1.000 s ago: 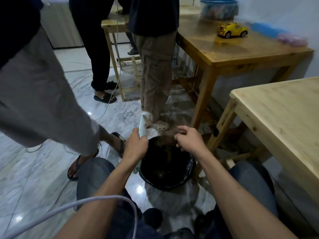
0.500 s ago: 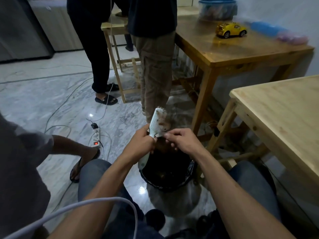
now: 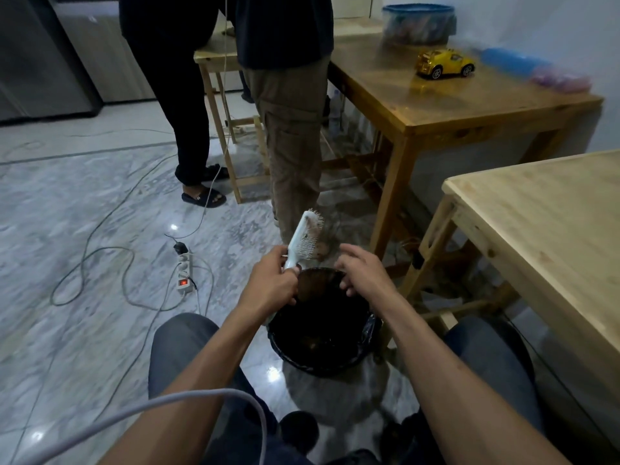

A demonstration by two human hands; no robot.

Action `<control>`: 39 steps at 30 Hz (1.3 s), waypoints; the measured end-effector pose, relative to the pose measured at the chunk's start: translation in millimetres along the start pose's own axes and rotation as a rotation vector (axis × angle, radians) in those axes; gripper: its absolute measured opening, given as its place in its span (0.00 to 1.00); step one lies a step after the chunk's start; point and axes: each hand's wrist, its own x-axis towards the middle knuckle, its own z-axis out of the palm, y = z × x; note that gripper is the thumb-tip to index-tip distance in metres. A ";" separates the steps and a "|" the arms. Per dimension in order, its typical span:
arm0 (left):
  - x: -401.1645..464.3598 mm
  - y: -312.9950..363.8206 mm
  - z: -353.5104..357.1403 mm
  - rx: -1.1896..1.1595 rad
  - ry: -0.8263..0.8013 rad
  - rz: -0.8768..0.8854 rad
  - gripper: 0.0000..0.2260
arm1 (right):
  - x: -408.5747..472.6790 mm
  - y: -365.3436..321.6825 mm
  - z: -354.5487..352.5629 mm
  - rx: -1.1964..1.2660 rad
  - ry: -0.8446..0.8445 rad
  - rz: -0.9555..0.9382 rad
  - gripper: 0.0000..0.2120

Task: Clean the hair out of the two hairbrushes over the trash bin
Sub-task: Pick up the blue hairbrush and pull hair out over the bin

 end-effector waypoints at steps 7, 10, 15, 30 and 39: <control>1.6 -3.6 6.6 -0.048 0.015 0.024 0.12 | -0.2 -8.6 8.1 0.135 -0.043 -0.099 0.12; 9.3 -6.1 2.0 -0.190 0.075 -0.087 0.10 | -1.0 -5.3 9.4 0.111 0.045 -0.141 0.11; 22.3 -20.9 -18.9 -0.320 0.281 -0.257 0.11 | -6.7 -0.3 -8.8 0.131 0.150 -0.208 0.09; -5.6 8.8 -0.3 0.160 -0.001 0.231 0.16 | 0.4 -11.3 0.0 0.197 -0.334 -0.118 0.14; -1.3 -4.6 -21.6 0.096 0.204 -0.010 0.09 | -2.7 -4.5 -9.9 0.287 0.089 -0.229 0.05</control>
